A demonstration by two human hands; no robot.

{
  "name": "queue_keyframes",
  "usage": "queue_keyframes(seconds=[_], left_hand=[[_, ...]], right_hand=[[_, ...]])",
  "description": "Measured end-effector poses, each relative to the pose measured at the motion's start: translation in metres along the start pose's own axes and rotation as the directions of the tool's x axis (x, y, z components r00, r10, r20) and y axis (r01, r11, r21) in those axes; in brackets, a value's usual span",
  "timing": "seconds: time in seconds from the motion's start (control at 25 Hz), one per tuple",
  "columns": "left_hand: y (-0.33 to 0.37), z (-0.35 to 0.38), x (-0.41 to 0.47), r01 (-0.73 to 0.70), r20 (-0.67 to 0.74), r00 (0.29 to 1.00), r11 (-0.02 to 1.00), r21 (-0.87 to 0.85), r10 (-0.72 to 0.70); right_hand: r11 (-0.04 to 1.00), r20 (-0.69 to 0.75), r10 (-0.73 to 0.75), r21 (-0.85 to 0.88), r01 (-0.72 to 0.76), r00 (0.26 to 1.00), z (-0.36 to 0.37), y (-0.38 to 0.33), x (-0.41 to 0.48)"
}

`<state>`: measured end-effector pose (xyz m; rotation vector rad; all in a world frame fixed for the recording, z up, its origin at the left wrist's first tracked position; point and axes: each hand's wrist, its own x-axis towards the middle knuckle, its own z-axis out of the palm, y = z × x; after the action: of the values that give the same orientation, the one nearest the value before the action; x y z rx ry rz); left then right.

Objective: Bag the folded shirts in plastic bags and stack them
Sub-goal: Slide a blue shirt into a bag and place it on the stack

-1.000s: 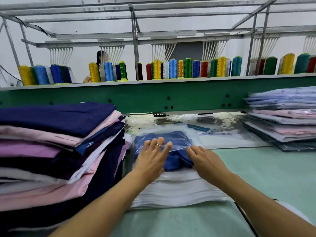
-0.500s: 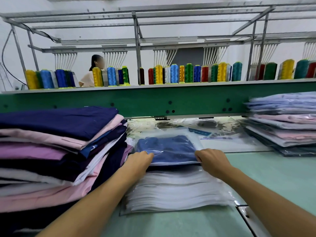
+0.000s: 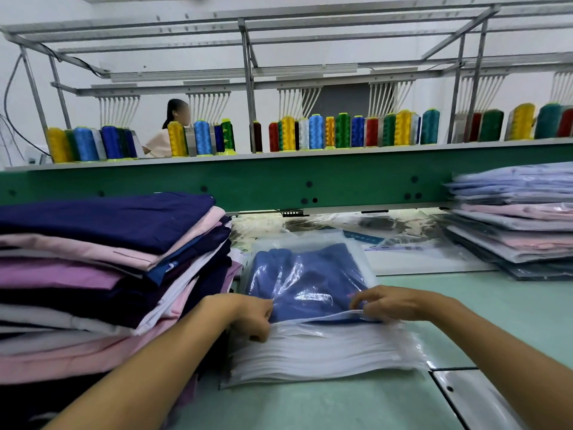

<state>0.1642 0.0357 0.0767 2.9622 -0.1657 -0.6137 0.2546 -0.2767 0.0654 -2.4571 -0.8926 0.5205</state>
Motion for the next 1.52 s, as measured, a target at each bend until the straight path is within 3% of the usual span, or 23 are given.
queue_keyframes(seconds=[0.08, 0.16, 0.24, 0.32, 0.44, 0.56, 0.68, 0.92, 1.12, 1.52], left_hand=[[0.006, -0.009, 0.000, 0.009, 0.073, 0.997, 0.995, -0.099, -0.002], [0.009, -0.018, 0.003, 0.035, 0.036, 0.999, 0.984, -0.177, -0.029], [0.009, -0.024, 0.011, 0.076, -0.137, 0.986, 0.987, -0.142, -0.095], [0.012, -0.024, 0.026, 0.140, -0.348, 0.927, 0.990, -0.025, -0.140], [0.021, -0.026, 0.056, 0.193, -0.490, 0.854, 0.981, -0.013, -0.175], [0.025, -0.033, 0.093, 0.232, -0.556, 0.800, 0.971, -0.059, -0.225], [0.021, -0.038, 0.130, 0.253, -0.614, 0.755, 0.966, -0.053, -0.232], [-0.004, -0.040, 0.191, 0.274, -0.495, 0.813, 0.952, -0.138, -0.306], [-0.026, -0.023, 0.213, 0.338, -0.458, 0.809, 0.929, -0.149, -0.368], [-0.030, -0.018, 0.227, 0.389, -0.510, 0.748, 0.903, -0.181, -0.424]], right_hand=[[0.995, 0.010, 0.091, 0.033, -0.091, 0.996, -0.004, -0.002, 0.005], [0.987, 0.001, 0.153, 0.055, -0.153, 0.988, -0.010, -0.003, 0.014], [0.981, -0.116, 0.157, -0.099, -0.168, 0.981, -0.013, -0.002, 0.028], [0.935, -0.340, 0.148, -0.258, -0.244, 0.929, -0.011, -0.004, 0.045], [0.928, -0.544, 0.096, -0.253, -0.272, 0.833, -0.007, -0.014, 0.076], [0.947, -0.539, 0.018, -0.261, -0.187, 0.842, -0.004, -0.025, 0.118], [0.918, -0.520, 0.033, -0.321, -0.231, 0.854, 0.002, -0.030, 0.163], [0.914, -0.344, 0.139, -0.317, -0.254, 0.929, 0.003, -0.011, 0.233], [0.873, -0.391, 0.212, -0.336, -0.353, 0.896, 0.008, 0.023, 0.243], [0.865, -0.490, 0.241, -0.282, -0.414, 0.838, -0.002, 0.041, 0.239]])
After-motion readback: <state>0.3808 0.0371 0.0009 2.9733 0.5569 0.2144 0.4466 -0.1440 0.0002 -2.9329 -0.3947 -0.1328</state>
